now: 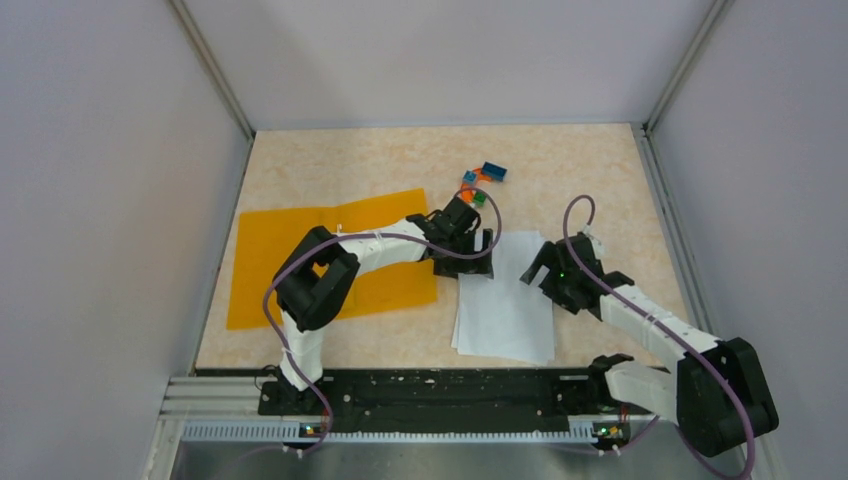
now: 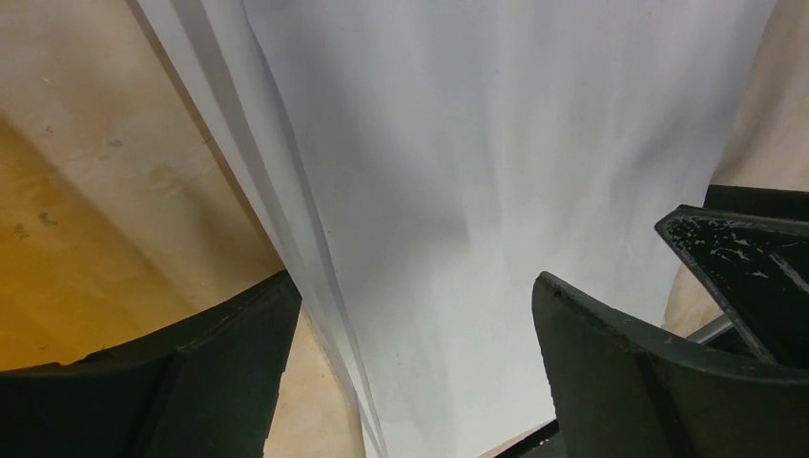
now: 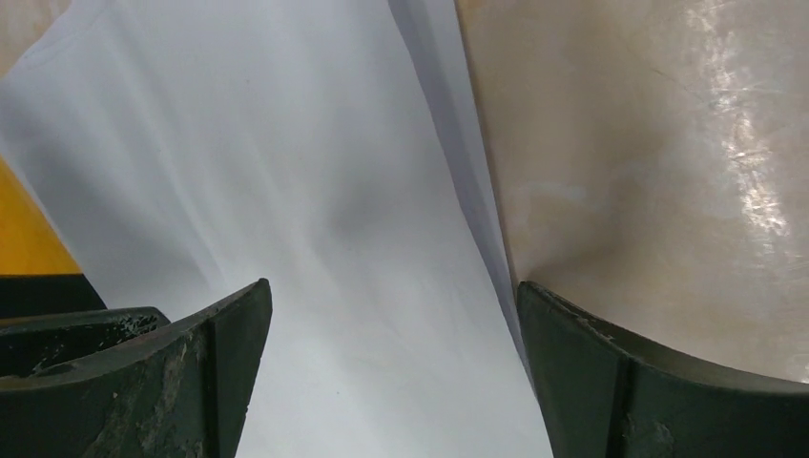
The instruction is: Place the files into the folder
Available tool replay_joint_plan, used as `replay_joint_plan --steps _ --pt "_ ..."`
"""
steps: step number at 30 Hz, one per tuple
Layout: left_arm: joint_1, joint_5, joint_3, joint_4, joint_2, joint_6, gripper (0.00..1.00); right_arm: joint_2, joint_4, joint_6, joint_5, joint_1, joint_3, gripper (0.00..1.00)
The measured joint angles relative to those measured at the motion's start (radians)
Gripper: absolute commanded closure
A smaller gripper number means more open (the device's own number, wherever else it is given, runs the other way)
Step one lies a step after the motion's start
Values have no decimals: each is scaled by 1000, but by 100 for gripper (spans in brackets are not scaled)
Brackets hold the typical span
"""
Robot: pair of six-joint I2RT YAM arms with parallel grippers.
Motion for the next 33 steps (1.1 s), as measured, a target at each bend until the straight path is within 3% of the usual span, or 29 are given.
replay_joint_plan --steps 6,11,19,33 --pt "-9 -38 6 -19 0 11 2 -23 -62 -6 52 -15 2 1" --pt "-19 -78 8 -49 -6 46 2 -19 -52 -75 13 -115 2 1" --pt "-20 -128 44 -110 13 69 3 177 72 -152 -85 -111 104 1" --pt "-7 -45 160 -151 101 39 39 254 159 -196 -138 -102 138 1"
